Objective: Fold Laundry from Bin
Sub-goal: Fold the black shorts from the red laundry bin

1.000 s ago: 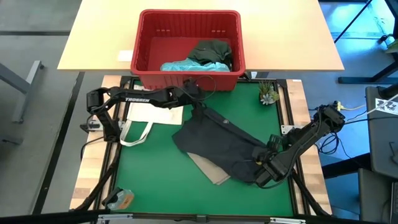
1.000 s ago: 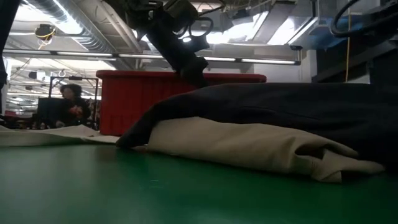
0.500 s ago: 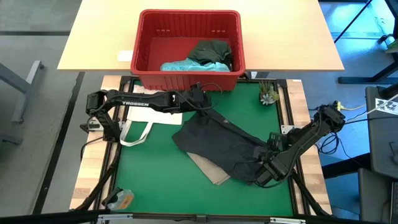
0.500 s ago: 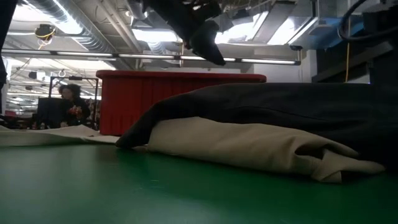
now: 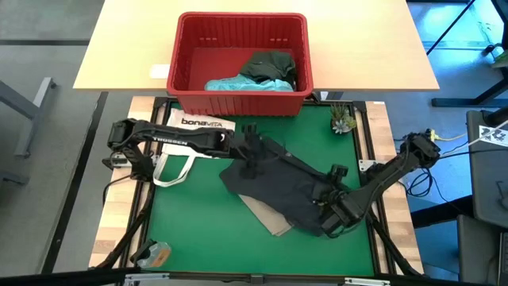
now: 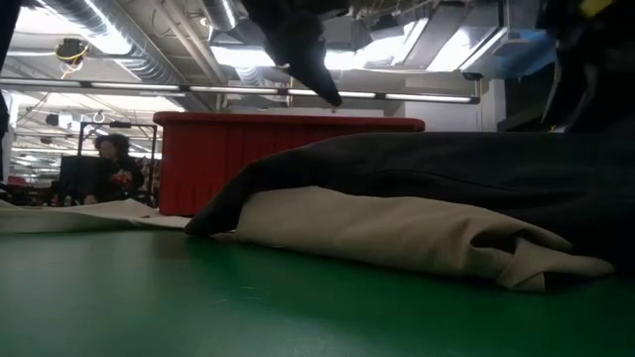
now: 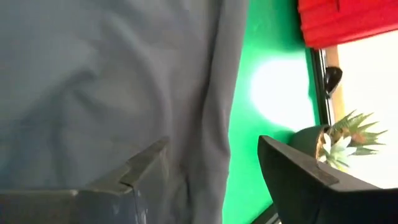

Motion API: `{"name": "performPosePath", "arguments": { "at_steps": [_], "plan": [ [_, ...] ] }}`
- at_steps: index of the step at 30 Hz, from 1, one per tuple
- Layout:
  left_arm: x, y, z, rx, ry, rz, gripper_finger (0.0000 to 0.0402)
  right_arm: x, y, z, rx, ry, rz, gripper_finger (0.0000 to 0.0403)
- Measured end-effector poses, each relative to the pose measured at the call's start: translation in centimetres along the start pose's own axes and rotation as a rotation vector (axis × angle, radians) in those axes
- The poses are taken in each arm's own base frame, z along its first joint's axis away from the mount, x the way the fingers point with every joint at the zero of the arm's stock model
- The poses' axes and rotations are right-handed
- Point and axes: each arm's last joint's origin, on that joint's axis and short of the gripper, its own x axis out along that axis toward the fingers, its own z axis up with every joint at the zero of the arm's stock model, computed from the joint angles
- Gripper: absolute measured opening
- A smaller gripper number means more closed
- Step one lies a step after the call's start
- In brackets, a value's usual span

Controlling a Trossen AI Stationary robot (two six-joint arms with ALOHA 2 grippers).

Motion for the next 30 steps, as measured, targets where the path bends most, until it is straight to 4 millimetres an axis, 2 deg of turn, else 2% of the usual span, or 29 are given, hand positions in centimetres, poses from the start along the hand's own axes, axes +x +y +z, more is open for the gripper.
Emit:
{"name": "performPosePath", "arguments": {
  "at_steps": [11,16,19,24,30],
  "plan": [
    [-1.3,-3.6,0.4,0.037,0.002,-0.066,0.0183,6.7,-2.0,-2.3,0.049,0.231,-0.16,0.0237],
    [-1.6,-4.3,0.5,0.037,-0.006,-0.078,0.0183,8.4,-3.3,-2.6,0.09,0.355,-0.181,0.0237],
    [-1.7,-4.6,0.5,-0.002,-0.009,-0.09,0.0183,8.0,-3.8,-2.1,0.052,0.378,-0.187,0.0237],
    [-1.9,-5.3,0.6,-0.033,-0.016,-0.133,0.0183,5.5,-4.5,-0.9,0.044,0.323,-0.155,0.0237],
    [-2.5,-6.5,1.0,-0.042,-0.053,-0.194,0.0183,2.2,-3.6,-0.8,0.029,0.237,0.014,0.0237]
  ]
}}
